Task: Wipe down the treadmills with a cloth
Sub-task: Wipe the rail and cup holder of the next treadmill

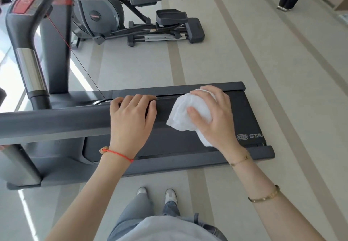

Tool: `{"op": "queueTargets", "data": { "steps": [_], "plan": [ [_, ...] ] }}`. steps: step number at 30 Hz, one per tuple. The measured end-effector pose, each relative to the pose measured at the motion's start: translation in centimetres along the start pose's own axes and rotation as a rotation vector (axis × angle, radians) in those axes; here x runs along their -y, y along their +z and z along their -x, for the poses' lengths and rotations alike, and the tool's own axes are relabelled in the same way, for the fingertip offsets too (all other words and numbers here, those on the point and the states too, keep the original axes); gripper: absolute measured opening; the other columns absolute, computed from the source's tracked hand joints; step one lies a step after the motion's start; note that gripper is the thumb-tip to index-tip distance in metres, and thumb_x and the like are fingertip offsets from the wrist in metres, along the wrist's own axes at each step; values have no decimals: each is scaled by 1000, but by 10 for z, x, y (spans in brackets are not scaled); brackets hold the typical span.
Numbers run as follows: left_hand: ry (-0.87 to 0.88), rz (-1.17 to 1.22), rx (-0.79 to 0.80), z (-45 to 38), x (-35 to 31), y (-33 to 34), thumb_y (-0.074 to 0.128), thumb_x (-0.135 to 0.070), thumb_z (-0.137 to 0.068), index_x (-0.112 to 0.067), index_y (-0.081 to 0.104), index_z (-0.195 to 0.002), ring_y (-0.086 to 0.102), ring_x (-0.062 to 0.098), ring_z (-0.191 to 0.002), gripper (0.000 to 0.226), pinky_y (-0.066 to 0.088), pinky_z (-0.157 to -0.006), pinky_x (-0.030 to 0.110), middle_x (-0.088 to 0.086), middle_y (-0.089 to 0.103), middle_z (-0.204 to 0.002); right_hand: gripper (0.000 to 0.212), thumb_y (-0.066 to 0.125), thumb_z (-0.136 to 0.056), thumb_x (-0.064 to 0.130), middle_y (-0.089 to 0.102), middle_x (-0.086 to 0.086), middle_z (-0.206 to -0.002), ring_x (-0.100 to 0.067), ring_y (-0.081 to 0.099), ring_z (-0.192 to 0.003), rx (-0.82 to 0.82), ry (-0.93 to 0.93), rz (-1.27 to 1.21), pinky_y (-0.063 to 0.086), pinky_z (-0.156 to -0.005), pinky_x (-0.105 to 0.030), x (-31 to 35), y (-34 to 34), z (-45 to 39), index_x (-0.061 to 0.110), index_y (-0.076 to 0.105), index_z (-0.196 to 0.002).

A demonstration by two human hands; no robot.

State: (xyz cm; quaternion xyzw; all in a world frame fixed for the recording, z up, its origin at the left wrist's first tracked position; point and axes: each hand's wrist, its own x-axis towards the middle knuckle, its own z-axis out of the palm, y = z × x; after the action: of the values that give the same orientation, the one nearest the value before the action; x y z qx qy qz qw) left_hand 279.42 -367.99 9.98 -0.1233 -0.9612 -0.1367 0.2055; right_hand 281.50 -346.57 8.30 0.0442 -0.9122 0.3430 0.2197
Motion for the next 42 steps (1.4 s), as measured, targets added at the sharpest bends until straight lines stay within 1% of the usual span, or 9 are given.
{"op": "queueTargets", "data": {
  "steps": [5,8,12,16,20,23,26,30,42],
  "plan": [
    [10,31,1,0,1,-1,36,-28,-103,-21,68,-106,61,21,-88,33,35,-91,38,-6,68,-90,27,56,-84,57,67,18,-101,-5,61,-99,170,254,-272,49,-87,-30,-5,-14,-34,37,68,-96],
    [14,41,10,1,1,-2,35,-28,-103,-20,68,-106,61,21,-87,33,35,-91,39,-6,68,-91,26,55,-87,53,68,15,-105,-4,62,-101,75,441,-475,46,-86,-26,-6,-11,-20,35,68,-100],
    [9,39,18,0,1,-2,34,-28,-103,-20,68,-105,60,22,-86,35,36,-91,39,-5,68,-91,30,53,-93,43,50,15,-130,-10,46,-124,-104,229,-227,35,-105,-26,1,4,17,31,60,-120],
    [2,36,21,0,0,-2,34,-28,-103,-20,68,-104,60,22,-86,35,35,-91,39,-5,68,-89,32,51,-88,50,57,11,-117,-13,51,-110,5,56,60,41,-95,-29,12,0,-10,30,66,-108],
    [9,35,22,0,2,-2,35,-28,-103,-21,68,-106,59,22,-86,34,35,-90,38,-5,67,-89,23,56,-89,50,67,14,-94,-7,60,-92,196,300,-167,50,-87,-38,4,-14,-36,30,68,-91],
    [15,57,42,1,2,-4,38,-27,-103,-20,67,-110,59,22,-88,31,35,-92,39,-5,68,-92,26,53,-89,48,65,12,-90,-10,59,-89,122,370,-237,50,-85,-42,3,-13,-30,24,63,-87],
    [18,123,62,3,6,-7,43,-26,-102,-18,66,-119,59,23,-98,29,36,-99,40,-3,69,-102,29,47,-91,49,60,12,-107,-12,55,-102,50,161,-17,46,-92,-37,11,-6,-15,28,63,-102],
    [2,125,40,7,19,-14,46,-24,-101,-17,66,-118,58,24,-105,28,34,-101,42,-3,68,-106,42,45,-95,51,59,2,-120,-23,51,-114,105,-220,353,35,-103,-39,27,4,-11,20,62,-119],
    [-87,77,-55,33,130,-47,45,-24,-100,-18,67,-115,58,23,-108,27,30,-105,42,-4,69,-106,53,29,-97,56,56,-1,-126,-26,52,-113,291,-322,532,38,-97,-42,125,81,-19,22,56,-128]
  ]
}}
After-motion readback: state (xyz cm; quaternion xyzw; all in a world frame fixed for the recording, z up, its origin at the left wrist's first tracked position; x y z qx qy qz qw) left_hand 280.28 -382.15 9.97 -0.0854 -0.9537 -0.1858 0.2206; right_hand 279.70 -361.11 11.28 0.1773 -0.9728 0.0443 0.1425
